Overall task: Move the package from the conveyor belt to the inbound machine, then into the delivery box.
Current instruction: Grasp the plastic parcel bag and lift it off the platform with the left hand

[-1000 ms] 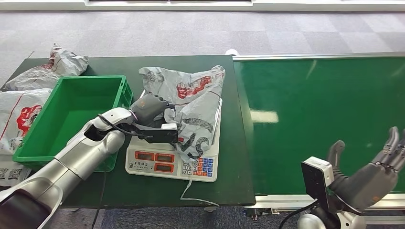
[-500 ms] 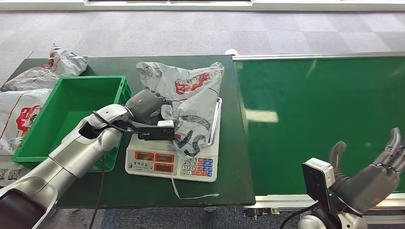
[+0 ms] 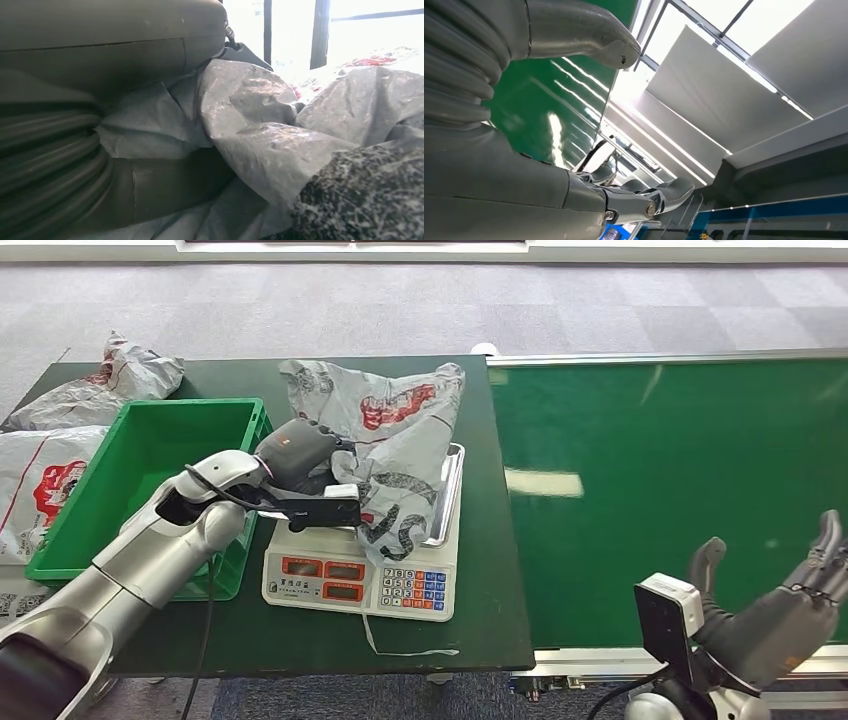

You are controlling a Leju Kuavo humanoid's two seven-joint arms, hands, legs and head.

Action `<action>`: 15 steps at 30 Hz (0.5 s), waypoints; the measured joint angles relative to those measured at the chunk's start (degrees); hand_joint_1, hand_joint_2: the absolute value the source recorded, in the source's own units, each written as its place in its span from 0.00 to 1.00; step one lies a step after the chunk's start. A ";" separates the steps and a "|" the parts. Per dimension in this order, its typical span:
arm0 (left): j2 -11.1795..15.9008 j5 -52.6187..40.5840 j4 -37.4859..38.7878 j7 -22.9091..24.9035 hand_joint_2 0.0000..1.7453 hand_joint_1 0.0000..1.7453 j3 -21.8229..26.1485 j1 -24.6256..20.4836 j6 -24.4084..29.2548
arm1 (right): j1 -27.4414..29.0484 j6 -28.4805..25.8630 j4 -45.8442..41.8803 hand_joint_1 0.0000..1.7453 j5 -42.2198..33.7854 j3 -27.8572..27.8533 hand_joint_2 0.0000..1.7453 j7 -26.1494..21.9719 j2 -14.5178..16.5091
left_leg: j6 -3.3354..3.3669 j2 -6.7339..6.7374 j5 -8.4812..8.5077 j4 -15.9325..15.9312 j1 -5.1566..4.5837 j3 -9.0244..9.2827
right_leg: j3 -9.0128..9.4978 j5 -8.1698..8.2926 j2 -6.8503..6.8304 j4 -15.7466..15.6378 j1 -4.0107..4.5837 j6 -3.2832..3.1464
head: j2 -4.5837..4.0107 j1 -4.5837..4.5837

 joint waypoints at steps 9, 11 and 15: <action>3.84 -0.58 -3.59 2.23 1.00 1.00 0.76 -2.96 -2.18 | 1.25 0.01 -0.37 0.00 -2.09 -0.54 1.00 -2.43 -0.02 | -0.01 0.02 0.00 -0.01 0.03 -0.01 | -0.01 0.00 0.02 0.01 0.03 -0.01 | 0.00 -0.01; 5.07 -3.46 -2.74 4.88 1.00 1.00 1.57 -3.98 0.52 | 1.63 0.00 -0.38 0.00 -2.36 -0.74 1.00 -2.84 -0.04 | -0.02 0.04 0.01 -0.01 0.05 -0.01 | -0.03 0.02 0.03 0.02 0.05 -0.03 | 0.00 -0.01; 6.28 -11.05 7.57 6.94 1.00 1.00 4.97 -9.12 9.75 | 2.71 -0.02 -0.63 0.00 -3.78 -1.33 1.00 -4.36 -0.25 | -0.12 0.19 0.08 -0.01 0.11 -0.05 | -0.17 0.11 0.18 0.02 0.12 -0.17 | 0.00 -0.02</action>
